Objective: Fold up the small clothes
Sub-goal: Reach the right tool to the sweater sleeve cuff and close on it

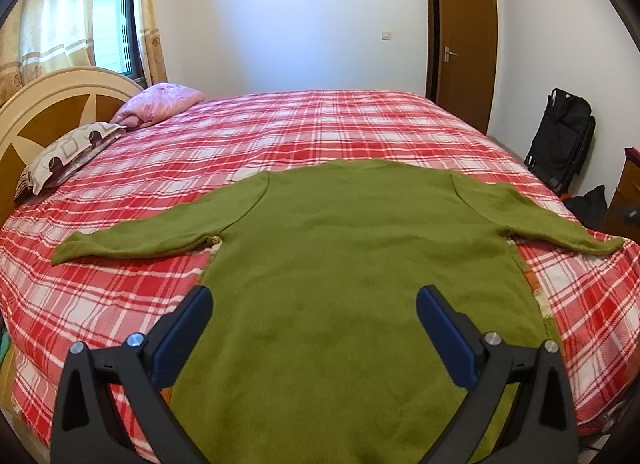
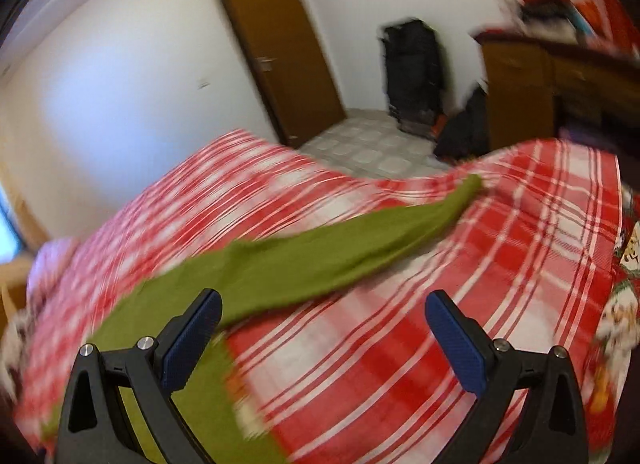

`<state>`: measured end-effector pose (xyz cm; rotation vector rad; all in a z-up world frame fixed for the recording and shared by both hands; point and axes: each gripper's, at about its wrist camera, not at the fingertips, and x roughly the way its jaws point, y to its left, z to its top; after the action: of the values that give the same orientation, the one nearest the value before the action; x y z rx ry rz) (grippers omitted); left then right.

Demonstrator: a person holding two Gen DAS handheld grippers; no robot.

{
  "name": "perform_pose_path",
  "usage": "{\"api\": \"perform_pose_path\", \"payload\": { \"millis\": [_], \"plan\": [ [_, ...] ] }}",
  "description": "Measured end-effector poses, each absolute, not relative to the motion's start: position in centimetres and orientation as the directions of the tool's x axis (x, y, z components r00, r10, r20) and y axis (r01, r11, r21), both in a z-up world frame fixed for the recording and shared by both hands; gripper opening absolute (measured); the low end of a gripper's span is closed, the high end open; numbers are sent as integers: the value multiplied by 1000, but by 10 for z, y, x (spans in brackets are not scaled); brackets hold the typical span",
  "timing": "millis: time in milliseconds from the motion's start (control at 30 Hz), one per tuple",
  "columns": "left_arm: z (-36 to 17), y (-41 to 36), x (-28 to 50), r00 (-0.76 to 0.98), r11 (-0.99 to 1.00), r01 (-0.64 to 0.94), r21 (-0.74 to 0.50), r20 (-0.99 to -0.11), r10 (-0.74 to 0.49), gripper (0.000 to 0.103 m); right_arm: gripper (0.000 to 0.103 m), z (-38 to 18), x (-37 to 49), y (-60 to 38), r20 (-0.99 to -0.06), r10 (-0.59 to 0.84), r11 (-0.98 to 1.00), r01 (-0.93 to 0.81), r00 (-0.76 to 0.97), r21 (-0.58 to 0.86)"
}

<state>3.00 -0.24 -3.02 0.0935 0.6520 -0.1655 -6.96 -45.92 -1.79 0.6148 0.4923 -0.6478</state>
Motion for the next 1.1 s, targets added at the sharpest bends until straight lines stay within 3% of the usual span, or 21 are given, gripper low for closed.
{"api": "perform_pose_path", "payload": {
  "millis": [67, 133, 167, 400, 600, 667, 867, 933, 1033, 1100],
  "plan": [
    [-32, -3, 35, 783, 983, 180, 33, -610, -123, 103, 95, -23, -76, -508, -624, -389, 549, 714, 678, 434],
    [-35, -2, 38, 779, 984, 179, 25, -614, -126, 103, 77, -29, -77, -551, -656, -370, 485, 739, 658, 468],
    [-38, -2, 41, 773, 984, 180, 17, -621, -131, 103, 75, -32, -76, -567, -667, -363, 463, 747, 651, 477],
    [-53, -5, 55, 734, 986, 169, 6, -668, -122, 103, 74, -58, -49, -628, -745, -371, 408, 818, 555, 406],
    [-61, -11, 61, 714, 986, 163, 23, -692, -102, 103, 74, -74, -20, -638, -787, -431, 427, 868, 442, 254],
    [-62, -11, 64, 709, 987, 162, 25, -698, -99, 103, 68, -76, -12, -640, -800, -436, 436, 874, 412, 212],
    [-66, -14, 68, 697, 986, 163, 27, -711, -95, 103, 38, -74, -3, -648, -804, -498, 461, 885, 325, 73],
    [-68, -14, 69, 693, 987, 162, 24, -715, -96, 103, 22, -74, -6, -650, -798, -506, 478, 877, 327, 56],
    [-70, -12, 71, 684, 987, 159, 13, -723, -101, 103, 7, -74, -16, -655, -792, -452, 503, 850, 411, 154],
    [-70, -10, 72, 681, 988, 154, 3, -725, -104, 103, 7, -74, -22, -656, -785, -414, 498, 836, 461, 229]
  ]
}}
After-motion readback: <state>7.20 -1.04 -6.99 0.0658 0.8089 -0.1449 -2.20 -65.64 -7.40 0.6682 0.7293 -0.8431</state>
